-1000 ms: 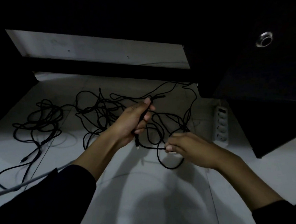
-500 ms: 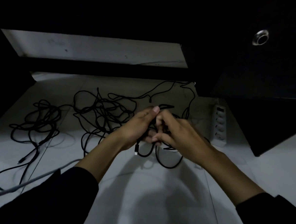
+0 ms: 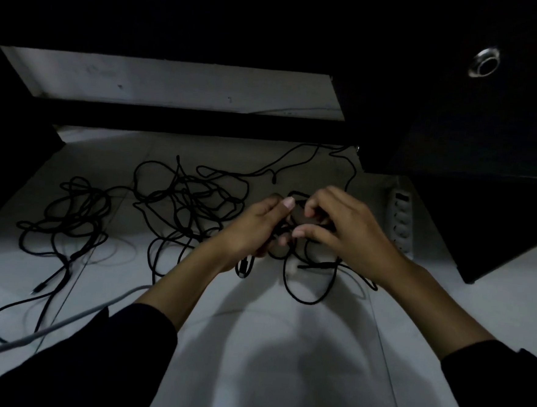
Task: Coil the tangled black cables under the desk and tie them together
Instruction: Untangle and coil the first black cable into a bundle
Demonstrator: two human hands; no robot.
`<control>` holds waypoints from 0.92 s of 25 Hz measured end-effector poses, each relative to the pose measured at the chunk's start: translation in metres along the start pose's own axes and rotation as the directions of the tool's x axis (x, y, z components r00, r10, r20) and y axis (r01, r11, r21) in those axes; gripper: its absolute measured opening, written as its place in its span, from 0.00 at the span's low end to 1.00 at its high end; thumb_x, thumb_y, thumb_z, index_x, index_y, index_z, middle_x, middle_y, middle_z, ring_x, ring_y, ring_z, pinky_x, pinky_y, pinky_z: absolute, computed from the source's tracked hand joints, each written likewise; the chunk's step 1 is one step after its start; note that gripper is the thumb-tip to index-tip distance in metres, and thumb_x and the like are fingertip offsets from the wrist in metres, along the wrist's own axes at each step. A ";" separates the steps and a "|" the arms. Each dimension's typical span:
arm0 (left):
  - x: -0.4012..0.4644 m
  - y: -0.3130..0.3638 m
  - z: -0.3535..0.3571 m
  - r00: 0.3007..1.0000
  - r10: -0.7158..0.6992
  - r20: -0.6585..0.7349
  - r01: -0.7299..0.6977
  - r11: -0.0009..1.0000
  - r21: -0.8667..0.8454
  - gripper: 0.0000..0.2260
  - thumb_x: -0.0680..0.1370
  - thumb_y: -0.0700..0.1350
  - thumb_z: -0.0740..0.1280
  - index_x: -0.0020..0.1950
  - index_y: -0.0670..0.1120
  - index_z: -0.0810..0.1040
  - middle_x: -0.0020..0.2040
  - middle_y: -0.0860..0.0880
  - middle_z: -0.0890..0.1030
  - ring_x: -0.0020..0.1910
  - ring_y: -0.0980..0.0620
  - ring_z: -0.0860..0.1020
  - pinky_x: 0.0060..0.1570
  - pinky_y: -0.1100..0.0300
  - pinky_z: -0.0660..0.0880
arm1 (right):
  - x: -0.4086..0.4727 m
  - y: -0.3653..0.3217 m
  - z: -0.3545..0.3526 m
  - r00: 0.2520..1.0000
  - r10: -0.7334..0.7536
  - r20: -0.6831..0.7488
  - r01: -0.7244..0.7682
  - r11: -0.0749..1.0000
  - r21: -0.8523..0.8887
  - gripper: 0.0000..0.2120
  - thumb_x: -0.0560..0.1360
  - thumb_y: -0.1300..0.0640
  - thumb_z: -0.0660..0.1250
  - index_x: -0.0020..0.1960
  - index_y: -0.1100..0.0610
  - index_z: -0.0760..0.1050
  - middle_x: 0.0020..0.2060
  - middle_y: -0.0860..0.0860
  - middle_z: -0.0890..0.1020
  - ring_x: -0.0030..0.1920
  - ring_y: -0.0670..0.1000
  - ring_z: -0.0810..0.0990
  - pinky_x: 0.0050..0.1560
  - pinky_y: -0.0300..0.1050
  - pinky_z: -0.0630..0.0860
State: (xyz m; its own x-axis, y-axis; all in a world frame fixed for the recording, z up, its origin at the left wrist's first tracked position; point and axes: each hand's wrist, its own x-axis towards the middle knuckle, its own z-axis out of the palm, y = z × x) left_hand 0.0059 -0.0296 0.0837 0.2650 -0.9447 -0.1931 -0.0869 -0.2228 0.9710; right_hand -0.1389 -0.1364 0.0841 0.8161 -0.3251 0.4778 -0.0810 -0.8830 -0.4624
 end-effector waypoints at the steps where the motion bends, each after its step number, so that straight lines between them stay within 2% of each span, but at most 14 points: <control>1: 0.000 -0.002 -0.001 1.000 -0.016 -0.008 0.016 1.000 -0.006 0.14 0.83 0.53 0.55 0.48 0.44 0.68 0.30 0.48 0.67 0.21 0.58 0.61 0.25 0.63 0.56 | -0.002 0.004 -0.002 1.000 0.010 0.003 -0.010 1.000 -0.013 0.12 0.71 0.55 0.74 0.44 0.62 0.74 0.41 0.50 0.73 0.39 0.44 0.71 0.41 0.31 0.68; 5: -0.002 -0.006 -0.006 0.997 -0.062 0.039 0.063 0.998 -0.030 0.13 0.82 0.54 0.59 0.42 0.48 0.71 0.25 0.53 0.63 0.23 0.56 0.57 0.26 0.63 0.52 | -0.006 0.014 -0.011 0.998 0.055 -0.041 -0.057 0.997 -0.045 0.09 0.72 0.56 0.73 0.45 0.61 0.76 0.41 0.50 0.75 0.40 0.44 0.73 0.42 0.32 0.68; 9: -0.004 -0.001 -0.009 0.994 -0.045 0.096 0.041 0.998 0.040 0.18 0.79 0.56 0.62 0.50 0.41 0.79 0.28 0.52 0.62 0.24 0.56 0.59 0.26 0.62 0.55 | -0.006 0.018 -0.011 0.987 0.099 -0.127 -0.111 0.990 -0.089 0.09 0.73 0.56 0.73 0.44 0.61 0.77 0.39 0.50 0.76 0.40 0.44 0.72 0.42 0.29 0.67; 12: -0.003 0.000 -0.011 0.995 0.008 0.104 -0.001 0.997 -0.071 0.13 0.80 0.53 0.62 0.44 0.45 0.78 0.26 0.53 0.61 0.23 0.57 0.57 0.23 0.65 0.55 | -0.009 0.019 -0.009 0.971 0.181 -0.156 -0.193 0.979 -0.063 0.10 0.74 0.53 0.71 0.44 0.60 0.78 0.37 0.50 0.79 0.38 0.45 0.75 0.39 0.31 0.69; 14: -0.001 -0.002 -0.015 0.997 0.031 0.072 -0.019 0.985 -0.171 0.12 0.80 0.52 0.61 0.43 0.46 0.75 0.25 0.54 0.60 0.22 0.58 0.56 0.21 0.67 0.55 | -0.015 0.024 -0.011 0.934 0.332 -0.130 -0.328 0.943 0.053 0.10 0.76 0.51 0.67 0.45 0.58 0.78 0.35 0.48 0.81 0.36 0.45 0.78 0.37 0.37 0.73; 16: -0.001 -0.004 -0.017 0.997 0.052 0.052 -0.039 0.974 -0.224 0.12 0.80 0.53 0.59 0.43 0.46 0.74 0.27 0.53 0.59 0.22 0.58 0.55 0.21 0.67 0.54 | -0.022 0.025 -0.008 0.865 0.499 -0.052 -0.472 0.844 0.257 0.09 0.78 0.51 0.63 0.45 0.55 0.77 0.36 0.47 0.81 0.33 0.46 0.78 0.36 0.41 0.74; 18: -0.001 -0.006 -0.017 0.997 0.065 0.036 -0.054 0.969 -0.240 0.13 0.81 0.53 0.57 0.44 0.47 0.71 0.29 0.52 0.58 0.23 0.57 0.55 0.21 0.66 0.55 | -0.026 0.018 0.000 0.783 0.621 0.041 -0.552 0.663 0.506 0.07 0.81 0.58 0.60 0.49 0.55 0.77 0.43 0.50 0.80 0.33 0.45 0.76 0.36 0.40 0.74; 20: 0.001 -0.008 -0.015 0.999 0.048 0.008 -0.045 0.970 -0.238 0.13 0.82 0.54 0.55 0.44 0.47 0.69 0.29 0.52 0.62 0.24 0.57 0.57 0.23 0.65 0.57 | -0.023 0.004 0.006 0.726 0.678 0.116 -0.558 0.481 0.677 0.09 0.81 0.62 0.58 0.53 0.58 0.77 0.47 0.54 0.78 0.34 0.45 0.76 0.37 0.41 0.78; 23: 0.004 -0.012 -0.010 0.999 0.035 -0.031 -0.041 0.979 -0.200 0.12 0.83 0.52 0.55 0.48 0.46 0.70 0.35 0.51 0.70 0.25 0.58 0.62 0.27 0.63 0.61 | -0.011 -0.015 0.007 0.710 0.682 0.177 -0.474 0.277 0.836 0.08 0.81 0.63 0.59 0.58 0.61 0.75 0.51 0.54 0.78 0.41 0.48 0.80 0.46 0.50 0.82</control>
State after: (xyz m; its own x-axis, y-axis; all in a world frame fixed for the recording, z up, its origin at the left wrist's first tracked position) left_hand 0.0172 -0.0283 0.0731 0.2910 -0.9442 -0.1541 0.0957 -0.1315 0.9867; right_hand -0.1428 -0.1169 0.0805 0.6253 -0.7729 -0.1078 0.0696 0.1929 -0.9787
